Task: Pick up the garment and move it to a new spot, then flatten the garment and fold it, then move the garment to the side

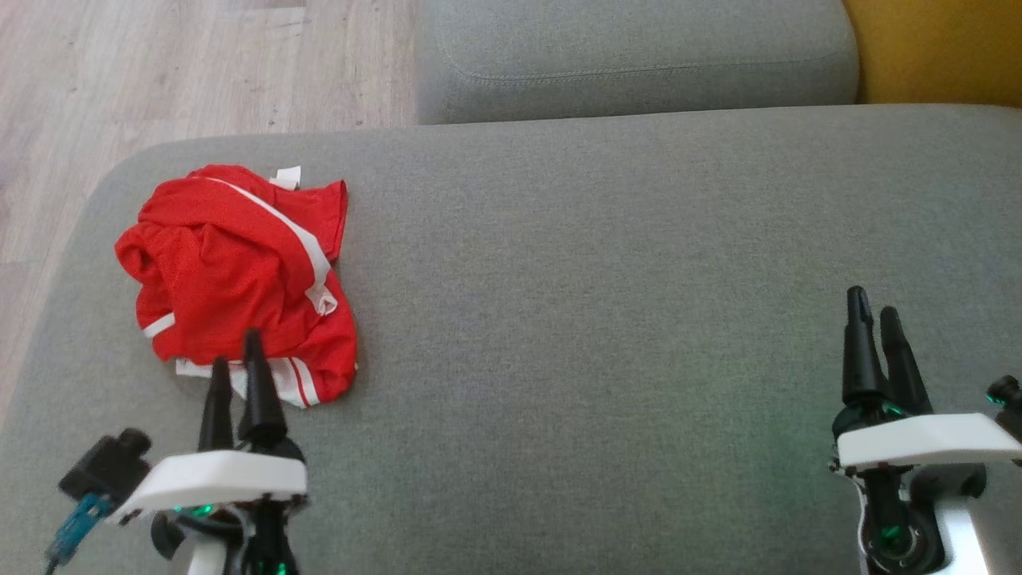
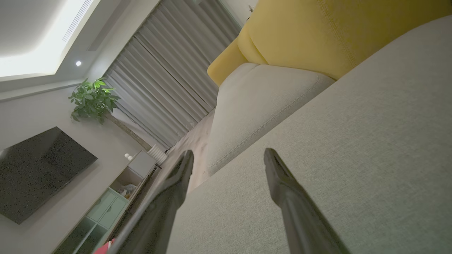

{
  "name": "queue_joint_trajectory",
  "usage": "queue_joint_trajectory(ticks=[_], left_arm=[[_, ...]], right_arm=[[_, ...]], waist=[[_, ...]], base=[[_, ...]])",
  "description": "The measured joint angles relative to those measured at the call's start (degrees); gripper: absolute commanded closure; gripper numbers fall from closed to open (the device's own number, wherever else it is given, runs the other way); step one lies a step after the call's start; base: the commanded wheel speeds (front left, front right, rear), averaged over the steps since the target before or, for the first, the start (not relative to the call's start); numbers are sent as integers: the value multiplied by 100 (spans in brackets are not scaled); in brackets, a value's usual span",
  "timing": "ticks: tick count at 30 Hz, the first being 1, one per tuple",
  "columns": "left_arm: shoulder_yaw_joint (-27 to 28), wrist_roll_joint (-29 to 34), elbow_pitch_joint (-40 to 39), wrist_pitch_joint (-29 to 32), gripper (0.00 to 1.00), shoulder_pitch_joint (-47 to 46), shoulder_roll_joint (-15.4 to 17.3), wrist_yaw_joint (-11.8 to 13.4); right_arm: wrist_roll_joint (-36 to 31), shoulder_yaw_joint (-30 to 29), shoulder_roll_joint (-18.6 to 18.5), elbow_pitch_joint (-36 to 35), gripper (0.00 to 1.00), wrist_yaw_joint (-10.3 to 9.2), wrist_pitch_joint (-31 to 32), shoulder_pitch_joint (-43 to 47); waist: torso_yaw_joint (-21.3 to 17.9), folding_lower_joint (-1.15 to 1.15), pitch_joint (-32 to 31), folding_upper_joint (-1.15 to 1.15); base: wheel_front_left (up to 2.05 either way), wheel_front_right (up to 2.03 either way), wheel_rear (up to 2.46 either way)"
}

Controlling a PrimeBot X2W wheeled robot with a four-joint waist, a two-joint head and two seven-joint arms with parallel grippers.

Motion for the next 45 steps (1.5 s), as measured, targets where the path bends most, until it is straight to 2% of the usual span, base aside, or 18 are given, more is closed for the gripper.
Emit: queue_joint_trajectory(ticks=[8, 20, 35, 45], left_arm=[[-579, 777, 57, -131, 0, -203, 252, 115], [-1301, 1611, 58, -308, 0, -476, 558, 678], [-2206, 2538, 86, -567, 0, -749, 921, 969], [-2837, 3298, 313, -710, 0, -999, 1070, 1283]], right_arm=[[-767, 88, -1, -41, 0, 0, -133, -1], [-1825, 248, -2, -198, 0, 0, -336, -6], [-3145, 409, -4, -393, 0, 0, -569, -31], [-4170, 555, -7, -409, 0, 0, -738, -31]], waist=[[11, 0, 9, 0], [8, 0, 50, 0], [-17, 0, 60, 0], [34, 0, 45, 0]], base=[[0, 0, 0], [0, 0, 0], [0, 0, 0], [0, 0, 0]])
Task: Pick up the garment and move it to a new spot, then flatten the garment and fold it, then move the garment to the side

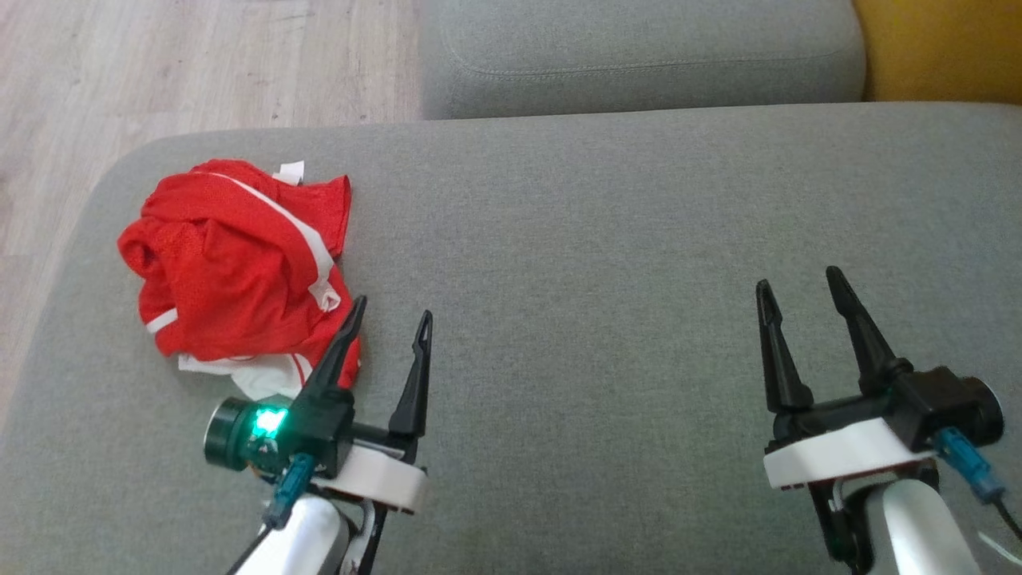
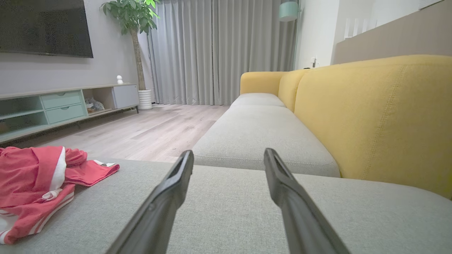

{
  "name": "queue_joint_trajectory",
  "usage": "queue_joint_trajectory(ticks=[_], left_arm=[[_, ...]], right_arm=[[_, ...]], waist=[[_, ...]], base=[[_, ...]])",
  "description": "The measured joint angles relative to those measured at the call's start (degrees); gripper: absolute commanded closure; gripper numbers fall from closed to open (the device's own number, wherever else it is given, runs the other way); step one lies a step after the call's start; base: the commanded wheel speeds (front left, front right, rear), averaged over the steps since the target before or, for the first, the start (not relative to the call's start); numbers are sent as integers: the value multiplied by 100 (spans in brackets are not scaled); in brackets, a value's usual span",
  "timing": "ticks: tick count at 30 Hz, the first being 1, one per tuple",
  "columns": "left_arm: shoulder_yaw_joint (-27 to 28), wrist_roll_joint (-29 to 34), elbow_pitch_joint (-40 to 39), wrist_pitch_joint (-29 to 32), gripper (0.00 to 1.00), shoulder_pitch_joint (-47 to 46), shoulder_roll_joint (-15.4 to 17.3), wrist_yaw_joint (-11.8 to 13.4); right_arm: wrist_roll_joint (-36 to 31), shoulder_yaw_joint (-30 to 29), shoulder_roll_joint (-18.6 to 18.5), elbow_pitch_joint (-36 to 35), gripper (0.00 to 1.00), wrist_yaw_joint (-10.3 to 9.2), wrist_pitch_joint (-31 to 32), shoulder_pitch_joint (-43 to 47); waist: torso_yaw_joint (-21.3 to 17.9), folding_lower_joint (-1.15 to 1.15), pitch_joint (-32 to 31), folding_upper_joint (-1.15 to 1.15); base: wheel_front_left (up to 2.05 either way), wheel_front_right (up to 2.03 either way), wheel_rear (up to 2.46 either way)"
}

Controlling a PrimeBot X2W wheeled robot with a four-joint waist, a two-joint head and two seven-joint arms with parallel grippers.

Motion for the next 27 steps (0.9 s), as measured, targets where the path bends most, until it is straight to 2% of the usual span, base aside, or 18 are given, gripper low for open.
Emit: queue_joint_trajectory(ticks=[4, 6, 10, 13, 20, 27], left_arm=[[2, -197, -120, -98, 0, -35, -51, 35], [276, -437, -186, -151, 0, -22, -166, -124], [708, -480, -263, -208, 0, 124, -325, -294], [1003, -452, -247, -252, 0, 363, -464, -448], [1323, -8, 297, -364, 0, 591, -692, -822], [1455, 485, 594, -454, 0, 670, -855, -1049]], right_arm=[[-113, -21, -1, -22, 0, 0, -65, -1], [-112, -49, -1, -76, 0, 0, -120, -1], [-30, -122, -1, -100, 0, 0, -182, 4], [269, -196, -2, -22, 0, 0, -221, 9], [601, -130, -2, 464, 0, 0, -322, 35], [441, 29, -3, 647, 0, 0, -433, 41]], waist=[[23, 0, 11, 0], [39, 0, 20, 0], [43, 0, 21, 0], [26, 0, 12, 0], [-3, 0, -42, 0], [-26, 0, -96, 0]], base=[[0, 0, 0], [0, 0, 0], [0, 0, 0], [0, 0, 0], [0, 0, 0], [0, 0, 0]])
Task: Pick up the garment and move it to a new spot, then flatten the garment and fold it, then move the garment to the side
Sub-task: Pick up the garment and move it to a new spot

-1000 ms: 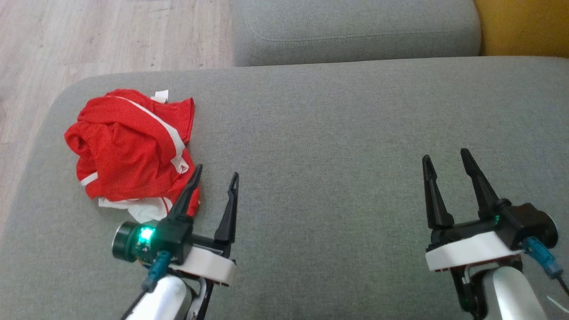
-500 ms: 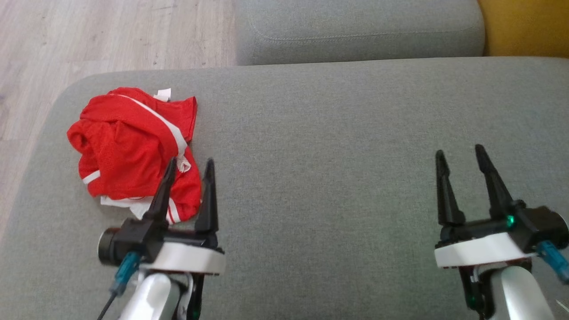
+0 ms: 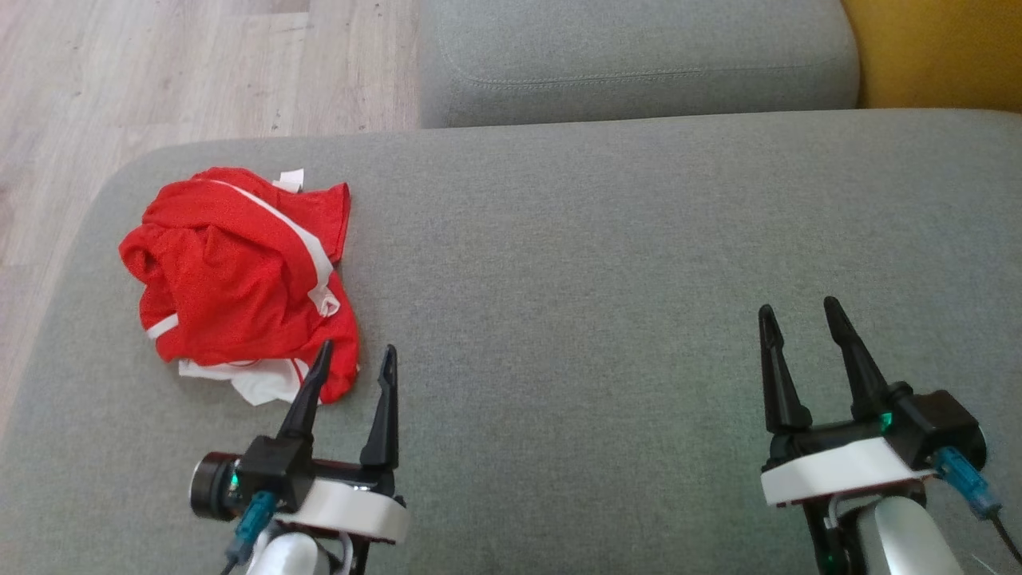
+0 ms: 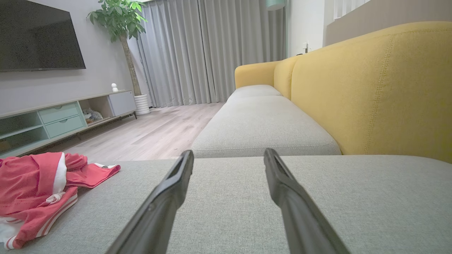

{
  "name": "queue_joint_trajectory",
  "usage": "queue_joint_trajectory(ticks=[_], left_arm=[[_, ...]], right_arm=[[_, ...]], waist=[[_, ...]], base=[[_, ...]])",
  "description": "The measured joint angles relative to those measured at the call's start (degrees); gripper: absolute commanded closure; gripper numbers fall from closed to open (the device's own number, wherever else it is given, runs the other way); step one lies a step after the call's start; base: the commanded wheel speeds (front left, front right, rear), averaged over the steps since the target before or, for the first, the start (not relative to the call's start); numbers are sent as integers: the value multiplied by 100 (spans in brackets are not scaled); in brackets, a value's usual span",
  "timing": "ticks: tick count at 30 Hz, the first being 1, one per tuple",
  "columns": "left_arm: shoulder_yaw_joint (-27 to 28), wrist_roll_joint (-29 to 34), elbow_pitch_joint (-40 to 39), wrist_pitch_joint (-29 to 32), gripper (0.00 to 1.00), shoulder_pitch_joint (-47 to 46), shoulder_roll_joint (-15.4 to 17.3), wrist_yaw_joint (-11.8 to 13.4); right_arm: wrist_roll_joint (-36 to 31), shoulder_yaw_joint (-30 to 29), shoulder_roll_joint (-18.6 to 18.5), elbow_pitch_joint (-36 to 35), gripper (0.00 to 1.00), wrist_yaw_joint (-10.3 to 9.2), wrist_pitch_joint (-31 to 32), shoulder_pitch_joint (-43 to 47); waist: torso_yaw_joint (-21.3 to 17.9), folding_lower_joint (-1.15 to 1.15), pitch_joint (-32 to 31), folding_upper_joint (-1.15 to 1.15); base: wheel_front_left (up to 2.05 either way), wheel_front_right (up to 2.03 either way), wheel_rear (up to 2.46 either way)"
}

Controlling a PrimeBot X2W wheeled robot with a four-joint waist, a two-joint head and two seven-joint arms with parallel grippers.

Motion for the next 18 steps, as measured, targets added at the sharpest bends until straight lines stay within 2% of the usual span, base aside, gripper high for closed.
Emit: queue_joint_trajectory(ticks=[18], left_arm=[[367, 255, 5, 0, 0, 3, -187, -288]], right_arm=[[86, 114, -1, 85, 0, 0, -3, 0]], waist=[[36, 0, -26, 0]], base=[[0, 0, 0]])
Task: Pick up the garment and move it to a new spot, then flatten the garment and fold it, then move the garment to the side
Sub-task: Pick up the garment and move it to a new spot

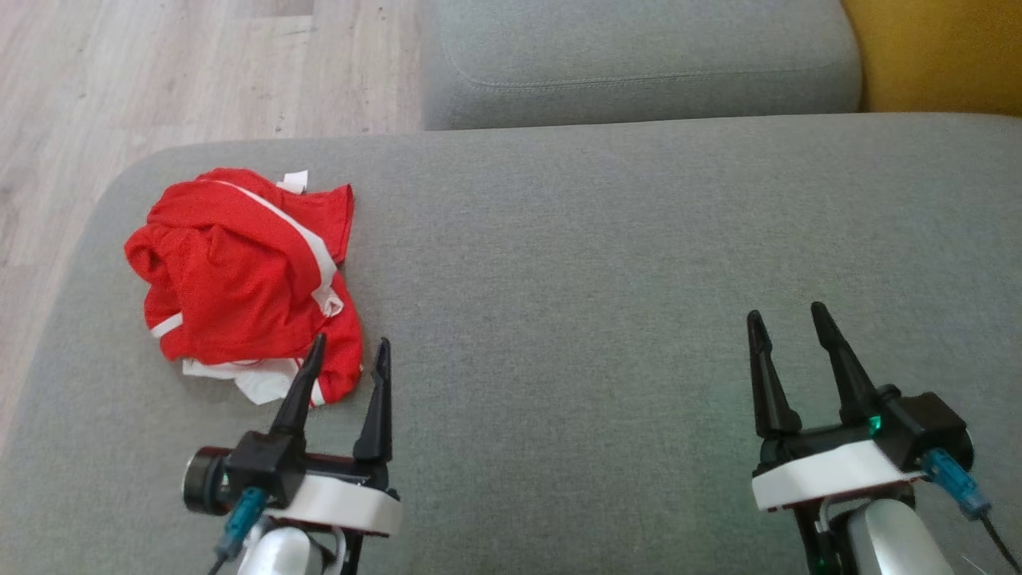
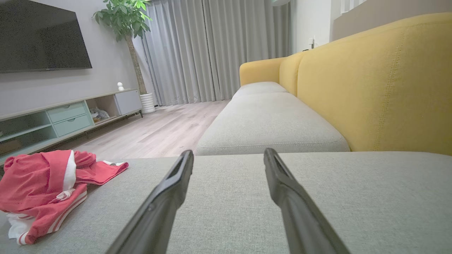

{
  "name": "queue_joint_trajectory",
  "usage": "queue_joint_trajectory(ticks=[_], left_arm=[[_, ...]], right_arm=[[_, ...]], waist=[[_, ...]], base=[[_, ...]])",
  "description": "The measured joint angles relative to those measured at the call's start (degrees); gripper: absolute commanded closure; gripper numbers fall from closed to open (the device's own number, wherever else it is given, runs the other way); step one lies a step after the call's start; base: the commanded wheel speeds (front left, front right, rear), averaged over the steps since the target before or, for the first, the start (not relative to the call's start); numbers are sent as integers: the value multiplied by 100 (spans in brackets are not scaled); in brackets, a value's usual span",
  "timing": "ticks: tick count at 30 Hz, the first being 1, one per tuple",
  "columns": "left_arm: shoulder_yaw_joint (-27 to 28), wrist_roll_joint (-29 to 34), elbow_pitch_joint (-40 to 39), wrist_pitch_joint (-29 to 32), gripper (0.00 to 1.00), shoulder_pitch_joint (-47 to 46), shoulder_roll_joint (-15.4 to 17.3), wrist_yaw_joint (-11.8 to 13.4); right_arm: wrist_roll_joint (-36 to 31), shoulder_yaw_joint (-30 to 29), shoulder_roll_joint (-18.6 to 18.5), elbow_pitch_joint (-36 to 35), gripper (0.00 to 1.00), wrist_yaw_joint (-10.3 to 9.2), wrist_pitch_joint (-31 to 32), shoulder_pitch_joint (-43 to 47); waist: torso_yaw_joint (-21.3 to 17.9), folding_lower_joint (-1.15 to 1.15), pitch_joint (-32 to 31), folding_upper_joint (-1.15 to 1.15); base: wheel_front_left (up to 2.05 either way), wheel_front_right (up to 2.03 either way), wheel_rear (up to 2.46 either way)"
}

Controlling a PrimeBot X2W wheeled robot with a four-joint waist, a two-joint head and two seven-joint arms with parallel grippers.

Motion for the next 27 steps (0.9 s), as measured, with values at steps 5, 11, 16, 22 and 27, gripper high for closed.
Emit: queue_joint_trajectory(ticks=[5, 11, 16, 22, 27], left_arm=[[141, 0, -20, 0, 0, 1, -10, -2], [196, 49, -19, 0, 0, 7, -14, -4], [301, 52, 4, 0, 0, 65, -14, -7], [319, 101, 12, 0, 0, 204, -14, -22], [325, 101, 40, 0, 0, 229, -14, -21]], right_arm=[[0, 62, -1, -5, 0, 0, -1, -1], [-1, 258, -3, -4, 0, 0, -1, 0], [1, 458, -5, 5, 0, 0, -1, 5], [76, 601, -7, 14, 0, 0, -1, 19], [126, 656, -8, 26, 0, 0, -1, 83]], waist=[[128, 0, 6, 0], [420, 0, -12, 0], [726, 0, -52, 0], [1168, 0, -100, 0], [1548, 0, -147, 0]], base=[[0, 0, 0], [0, 0, 0], [0, 0, 0], [0, 0, 0], [0, 0, 0]])
